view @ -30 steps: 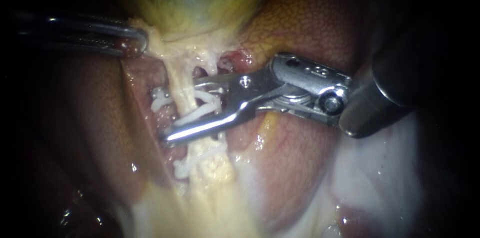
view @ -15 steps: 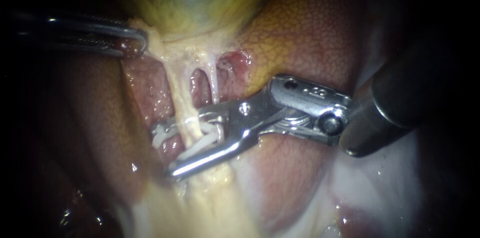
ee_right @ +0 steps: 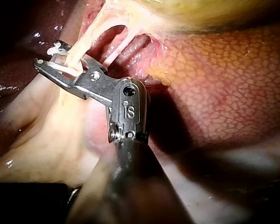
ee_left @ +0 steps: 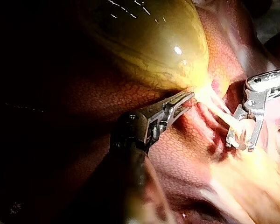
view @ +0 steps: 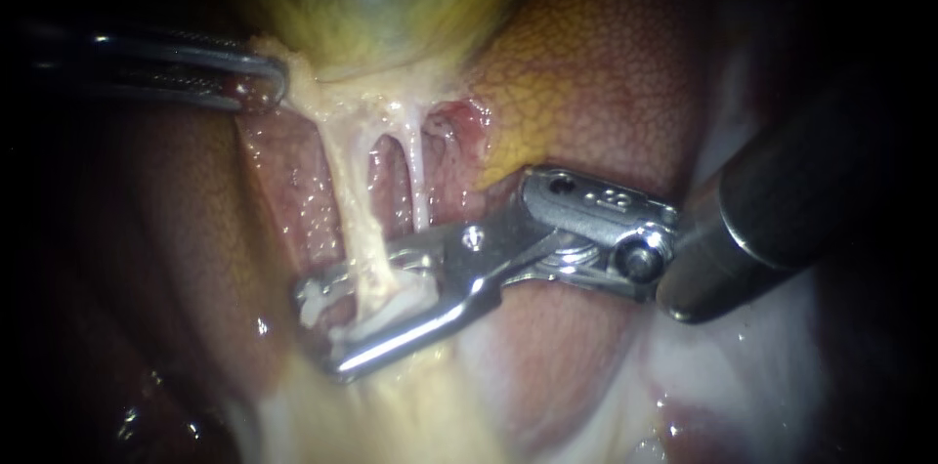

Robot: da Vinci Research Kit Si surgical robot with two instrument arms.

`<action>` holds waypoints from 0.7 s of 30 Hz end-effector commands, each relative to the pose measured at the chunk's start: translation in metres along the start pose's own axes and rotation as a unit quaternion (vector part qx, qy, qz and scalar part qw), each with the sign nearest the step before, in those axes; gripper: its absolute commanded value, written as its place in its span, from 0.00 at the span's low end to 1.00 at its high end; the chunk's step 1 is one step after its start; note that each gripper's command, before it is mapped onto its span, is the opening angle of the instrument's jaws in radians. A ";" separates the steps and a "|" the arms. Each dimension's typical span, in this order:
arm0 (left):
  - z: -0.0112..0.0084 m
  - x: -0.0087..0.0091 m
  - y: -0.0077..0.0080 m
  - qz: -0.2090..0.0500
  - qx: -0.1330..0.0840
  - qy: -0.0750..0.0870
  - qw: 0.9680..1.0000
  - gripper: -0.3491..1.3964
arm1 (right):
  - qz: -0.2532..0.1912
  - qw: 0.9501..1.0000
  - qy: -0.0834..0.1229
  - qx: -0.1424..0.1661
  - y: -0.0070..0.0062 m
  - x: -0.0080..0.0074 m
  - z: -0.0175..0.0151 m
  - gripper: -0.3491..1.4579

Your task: Clipping second clip left tube

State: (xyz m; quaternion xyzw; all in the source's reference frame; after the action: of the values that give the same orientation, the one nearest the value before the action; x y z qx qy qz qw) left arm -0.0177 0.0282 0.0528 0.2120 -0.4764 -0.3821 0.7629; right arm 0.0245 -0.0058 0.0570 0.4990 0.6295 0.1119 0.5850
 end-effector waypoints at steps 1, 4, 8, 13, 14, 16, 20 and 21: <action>0.0000 0.0000 0.0000 0.000 0.000 0.000 1.000 0.00 | 0.005 1.000 0.000 0.000 0.0001 0.0000 -0.0001 0.18; 0.0000 0.0000 0.0000 0.000 0.000 0.000 1.000 0.00 | 0.017 1.000 0.001 -0.002 0.0002 0.0000 -0.0003 0.12; 0.0000 0.0000 0.0000 0.000 0.000 0.000 1.000 0.00 | 0.026 1.000 0.001 -0.002 0.0003 0.0001 -0.0004 0.01; 0.0000 0.0000 0.0000 0.000 0.000 0.000 1.000 0.00 | 0.052 0.999 0.004 -0.009 0.0007 0.0001 -0.0005 0.00; 0.0000 0.0000 0.0000 0.000 0.000 0.000 1.000 0.00 | 0.052 0.999 0.004 -0.009 0.0007 0.0000 -0.0005 0.00; 0.0000 0.0000 0.0000 0.000 0.000 0.000 1.000 0.00 | 0.052 0.999 0.004 -0.009 0.0007 0.0000 -0.0005 0.00; 0.0000 0.0000 0.0000 0.000 0.000 0.000 1.000 0.00 | 0.052 0.999 0.004 -0.009 0.0008 0.0000 -0.0006 0.00; 0.0000 0.0000 0.0000 0.000 0.000 0.000 1.000 0.00 | 0.052 0.999 0.004 -0.009 0.0008 0.0000 -0.0006 0.00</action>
State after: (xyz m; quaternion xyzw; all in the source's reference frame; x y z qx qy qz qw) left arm -0.0177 0.0282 0.0528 0.2119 -0.4766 -0.3821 0.7628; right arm 0.0244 -0.0052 0.0577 0.5253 0.6041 0.1501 0.5801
